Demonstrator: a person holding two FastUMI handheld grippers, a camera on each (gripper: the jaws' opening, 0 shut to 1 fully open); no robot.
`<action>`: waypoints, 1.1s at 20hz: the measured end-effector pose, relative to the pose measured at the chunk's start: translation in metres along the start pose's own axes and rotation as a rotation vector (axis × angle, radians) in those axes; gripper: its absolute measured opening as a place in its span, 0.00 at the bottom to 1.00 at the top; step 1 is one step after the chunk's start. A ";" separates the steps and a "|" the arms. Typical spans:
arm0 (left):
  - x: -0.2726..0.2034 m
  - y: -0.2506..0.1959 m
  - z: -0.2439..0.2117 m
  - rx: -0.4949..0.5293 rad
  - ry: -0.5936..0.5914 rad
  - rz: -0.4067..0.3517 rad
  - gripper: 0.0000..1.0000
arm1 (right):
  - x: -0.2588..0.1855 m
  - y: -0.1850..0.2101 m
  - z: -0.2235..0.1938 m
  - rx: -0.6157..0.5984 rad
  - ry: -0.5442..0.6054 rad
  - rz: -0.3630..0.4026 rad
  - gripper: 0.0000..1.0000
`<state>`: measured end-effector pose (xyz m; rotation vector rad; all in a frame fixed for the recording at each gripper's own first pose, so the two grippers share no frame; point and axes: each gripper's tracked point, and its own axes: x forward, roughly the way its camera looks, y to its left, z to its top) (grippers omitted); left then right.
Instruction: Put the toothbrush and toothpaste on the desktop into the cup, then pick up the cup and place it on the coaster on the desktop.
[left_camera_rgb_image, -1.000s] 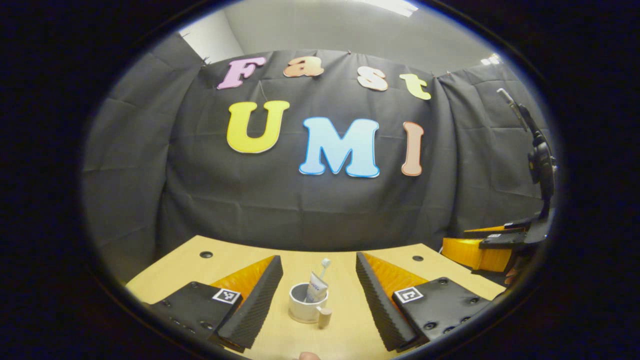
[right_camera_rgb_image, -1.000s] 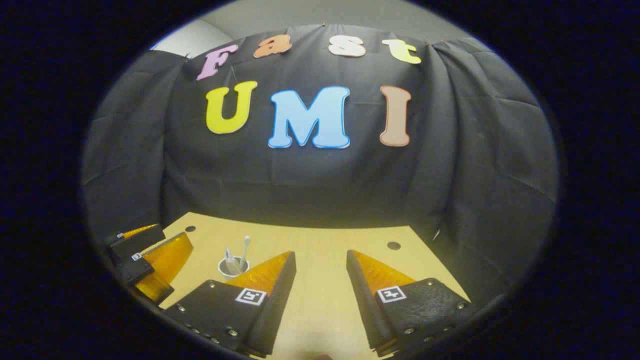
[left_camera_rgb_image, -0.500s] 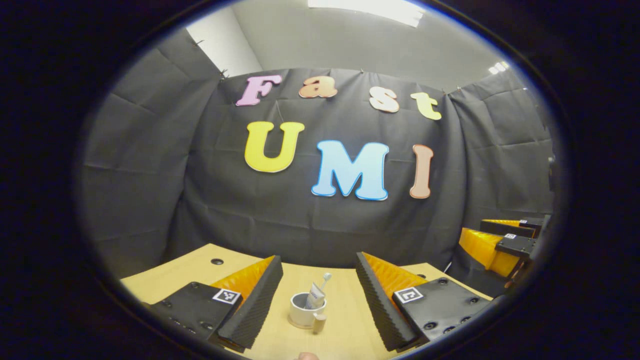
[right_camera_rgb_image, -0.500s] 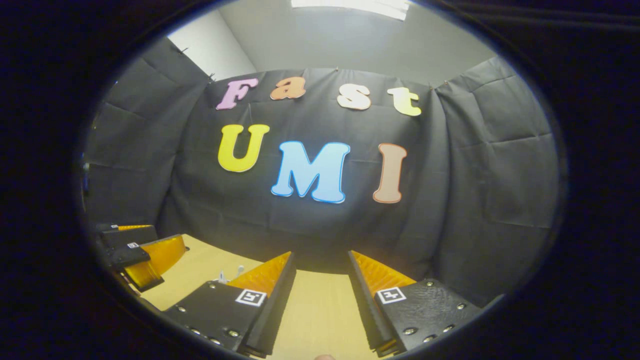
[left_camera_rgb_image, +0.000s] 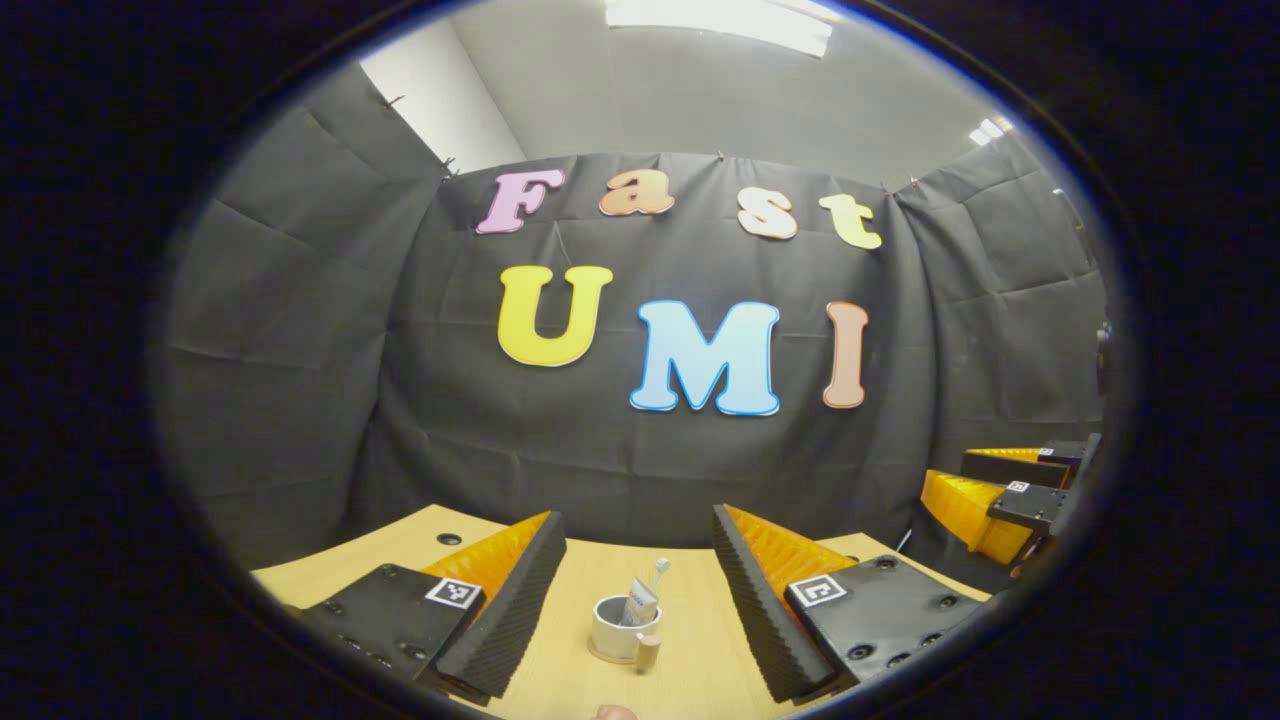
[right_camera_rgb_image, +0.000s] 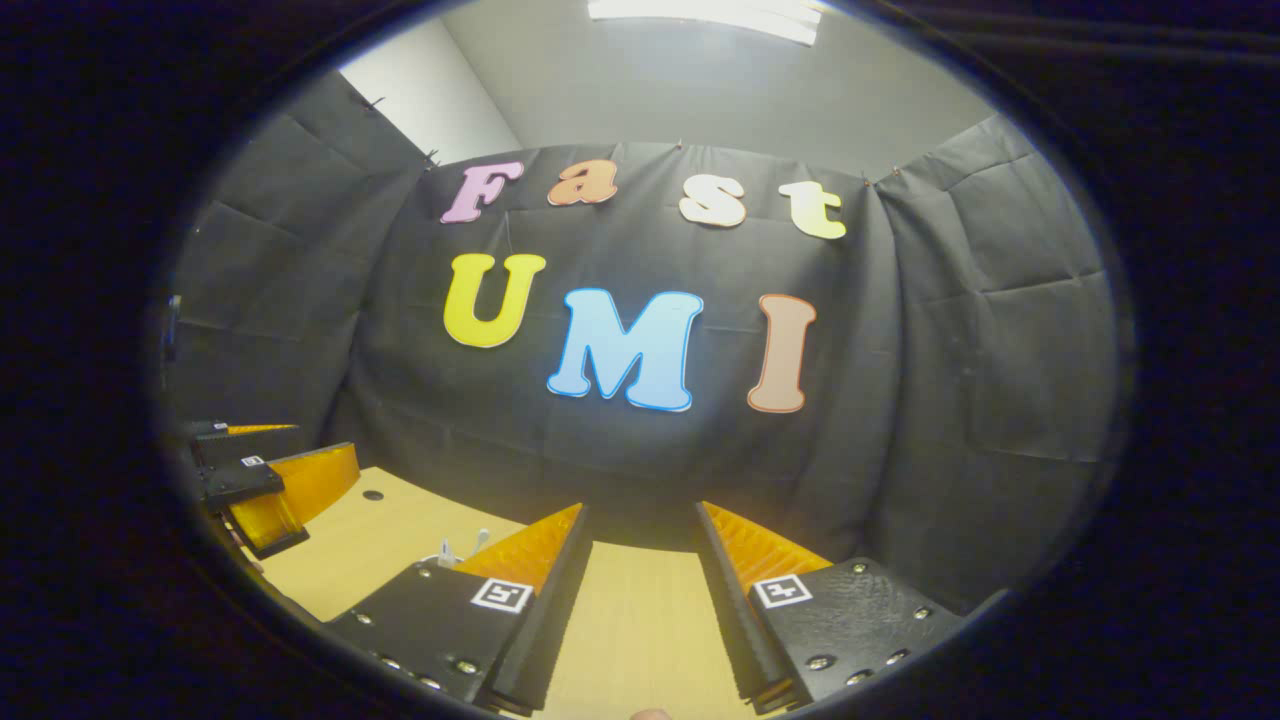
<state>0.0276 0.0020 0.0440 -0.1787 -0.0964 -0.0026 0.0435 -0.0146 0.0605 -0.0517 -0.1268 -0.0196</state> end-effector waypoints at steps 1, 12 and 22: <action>0.000 -0.001 -0.001 0.004 0.000 -0.002 0.95 | -0.001 0.000 0.000 0.003 0.000 0.000 0.66; -0.004 -0.014 0.000 0.011 -0.010 -0.011 0.99 | -0.002 -0.009 0.007 -0.013 -0.019 -0.003 0.65; -0.005 -0.011 0.002 0.019 -0.013 -0.003 0.95 | 0.000 -0.009 0.010 -0.007 -0.020 0.004 0.65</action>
